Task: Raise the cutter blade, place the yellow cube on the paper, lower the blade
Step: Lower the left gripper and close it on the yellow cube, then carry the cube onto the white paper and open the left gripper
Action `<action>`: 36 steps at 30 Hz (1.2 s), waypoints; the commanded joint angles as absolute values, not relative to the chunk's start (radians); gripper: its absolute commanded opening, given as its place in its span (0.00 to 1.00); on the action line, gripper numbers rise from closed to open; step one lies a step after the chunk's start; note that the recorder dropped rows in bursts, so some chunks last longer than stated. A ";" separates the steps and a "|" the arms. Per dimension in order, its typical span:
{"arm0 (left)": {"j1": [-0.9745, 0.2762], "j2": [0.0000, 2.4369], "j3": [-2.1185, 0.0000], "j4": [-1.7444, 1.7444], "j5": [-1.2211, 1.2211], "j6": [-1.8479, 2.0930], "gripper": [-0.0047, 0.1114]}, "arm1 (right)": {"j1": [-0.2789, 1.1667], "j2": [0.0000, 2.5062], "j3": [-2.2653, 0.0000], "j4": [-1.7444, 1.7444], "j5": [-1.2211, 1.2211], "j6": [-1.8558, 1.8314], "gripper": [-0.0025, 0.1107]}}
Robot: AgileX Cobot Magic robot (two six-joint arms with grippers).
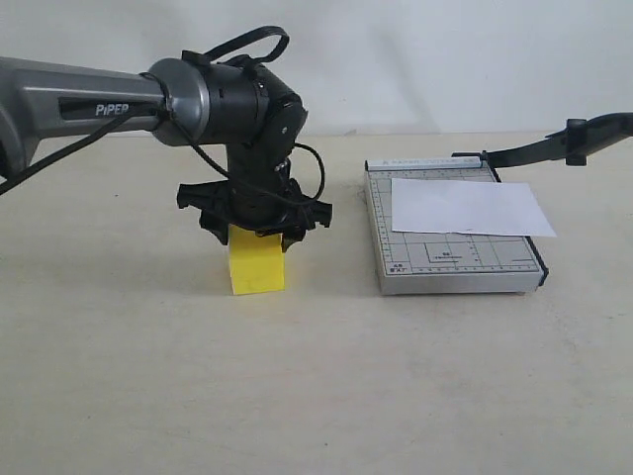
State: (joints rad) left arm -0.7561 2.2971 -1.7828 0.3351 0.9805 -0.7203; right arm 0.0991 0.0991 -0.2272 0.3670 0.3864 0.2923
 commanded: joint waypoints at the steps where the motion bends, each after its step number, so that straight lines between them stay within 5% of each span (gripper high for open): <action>1: -0.752 2.295 -1.778 0.335 0.990 -0.692 0.12 | 0.100 0.093 -0.227 0.365 0.385 0.288 0.03; 15: -0.760 2.182 -1.916 0.059 0.708 -0.477 0.08 | 0.100 0.093 -0.227 0.363 0.378 0.286 0.03; 36: -0.791 2.366 -2.188 -0.116 0.741 -0.290 0.08 | 0.100 0.093 -0.227 0.363 0.380 0.285 0.03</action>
State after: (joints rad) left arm -0.7866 2.3512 -2.1587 -0.0868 0.7444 -0.3110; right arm 0.0991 0.0991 -0.2272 0.3670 0.3826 0.2923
